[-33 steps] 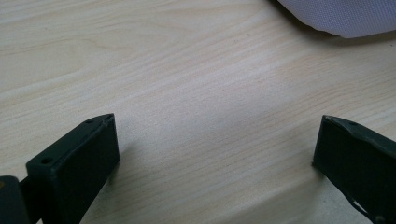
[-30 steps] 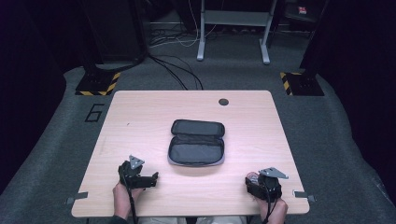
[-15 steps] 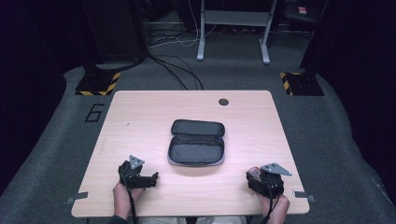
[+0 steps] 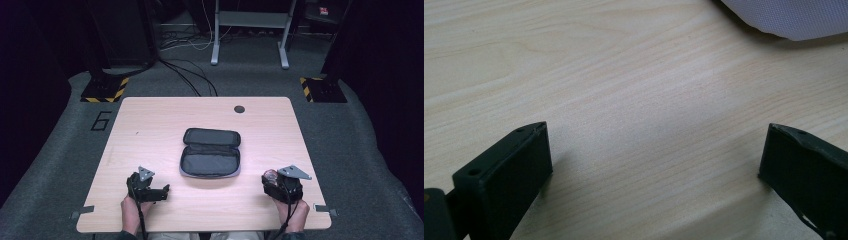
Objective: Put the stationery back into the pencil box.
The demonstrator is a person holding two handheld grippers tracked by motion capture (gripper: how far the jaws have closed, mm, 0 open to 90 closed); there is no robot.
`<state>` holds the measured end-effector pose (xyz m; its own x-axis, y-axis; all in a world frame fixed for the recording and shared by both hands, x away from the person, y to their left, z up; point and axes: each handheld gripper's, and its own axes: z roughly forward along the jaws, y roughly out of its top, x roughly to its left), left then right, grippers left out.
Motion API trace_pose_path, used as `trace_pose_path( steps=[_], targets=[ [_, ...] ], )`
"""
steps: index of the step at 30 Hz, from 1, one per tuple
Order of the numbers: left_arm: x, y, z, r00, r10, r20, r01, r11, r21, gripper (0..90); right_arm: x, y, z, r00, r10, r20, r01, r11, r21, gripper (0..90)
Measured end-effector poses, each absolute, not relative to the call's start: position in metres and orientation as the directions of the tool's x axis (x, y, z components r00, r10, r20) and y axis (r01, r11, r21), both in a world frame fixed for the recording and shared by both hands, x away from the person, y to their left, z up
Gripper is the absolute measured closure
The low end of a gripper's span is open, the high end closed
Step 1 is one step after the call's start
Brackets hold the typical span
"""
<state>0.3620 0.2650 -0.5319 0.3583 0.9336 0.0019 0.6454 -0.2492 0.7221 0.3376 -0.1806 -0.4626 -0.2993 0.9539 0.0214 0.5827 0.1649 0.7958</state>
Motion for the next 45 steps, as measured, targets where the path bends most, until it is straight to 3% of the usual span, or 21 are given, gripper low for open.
trace_pose_path(
  steps=[45],
  targets=[
    [0.362, 0.265, -0.532, 0.359, 0.933, 0.003, 0.644, -0.251, 0.722, 0.6, 0.406, -0.106, -0.409, -0.508, 0.861, -0.033, 0.485, 0.318, 0.815, 38.6]
  ],
)
